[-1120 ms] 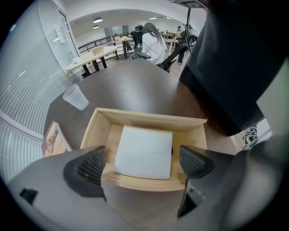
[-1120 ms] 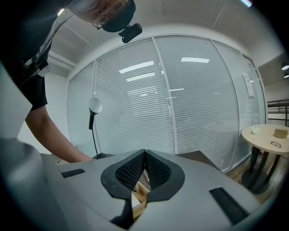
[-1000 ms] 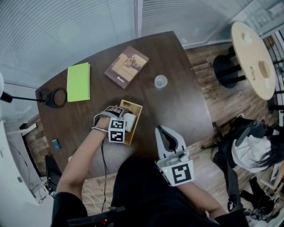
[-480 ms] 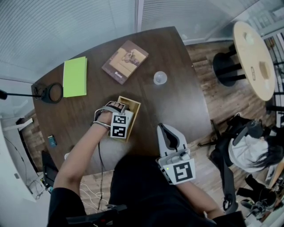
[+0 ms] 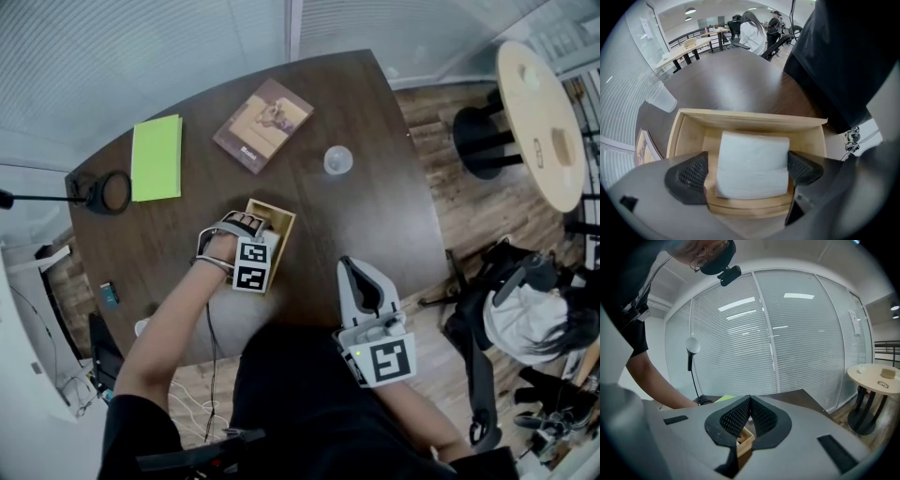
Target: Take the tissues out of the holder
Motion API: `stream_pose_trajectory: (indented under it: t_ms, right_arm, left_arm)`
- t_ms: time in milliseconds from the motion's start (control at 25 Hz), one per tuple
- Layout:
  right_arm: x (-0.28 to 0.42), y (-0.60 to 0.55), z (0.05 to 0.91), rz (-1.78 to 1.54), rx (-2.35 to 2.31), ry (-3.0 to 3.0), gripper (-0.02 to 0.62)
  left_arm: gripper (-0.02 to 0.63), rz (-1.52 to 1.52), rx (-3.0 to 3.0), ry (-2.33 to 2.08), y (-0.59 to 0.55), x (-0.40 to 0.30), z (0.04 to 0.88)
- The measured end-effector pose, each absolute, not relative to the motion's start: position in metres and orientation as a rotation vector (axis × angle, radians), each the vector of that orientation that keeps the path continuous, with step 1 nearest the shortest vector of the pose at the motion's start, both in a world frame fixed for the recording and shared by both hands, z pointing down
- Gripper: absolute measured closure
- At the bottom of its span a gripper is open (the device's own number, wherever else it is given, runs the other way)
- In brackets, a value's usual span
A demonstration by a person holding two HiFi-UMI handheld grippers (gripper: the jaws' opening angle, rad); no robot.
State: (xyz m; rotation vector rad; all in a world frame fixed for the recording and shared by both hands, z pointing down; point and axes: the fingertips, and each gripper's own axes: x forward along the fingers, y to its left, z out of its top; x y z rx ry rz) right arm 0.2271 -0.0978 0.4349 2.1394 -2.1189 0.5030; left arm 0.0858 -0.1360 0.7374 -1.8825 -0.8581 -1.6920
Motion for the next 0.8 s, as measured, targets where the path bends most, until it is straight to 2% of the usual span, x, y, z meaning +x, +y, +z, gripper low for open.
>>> stream_pose_trajectory:
  t_ms: [800]
  right_arm:
    - [0.239, -0.086, 0.435, 0.510, 2.178, -2.087, 0.584]
  left_arm:
    - [0.098, -1.648, -1.727, -0.862, -0.122, 0.083, 0.755]
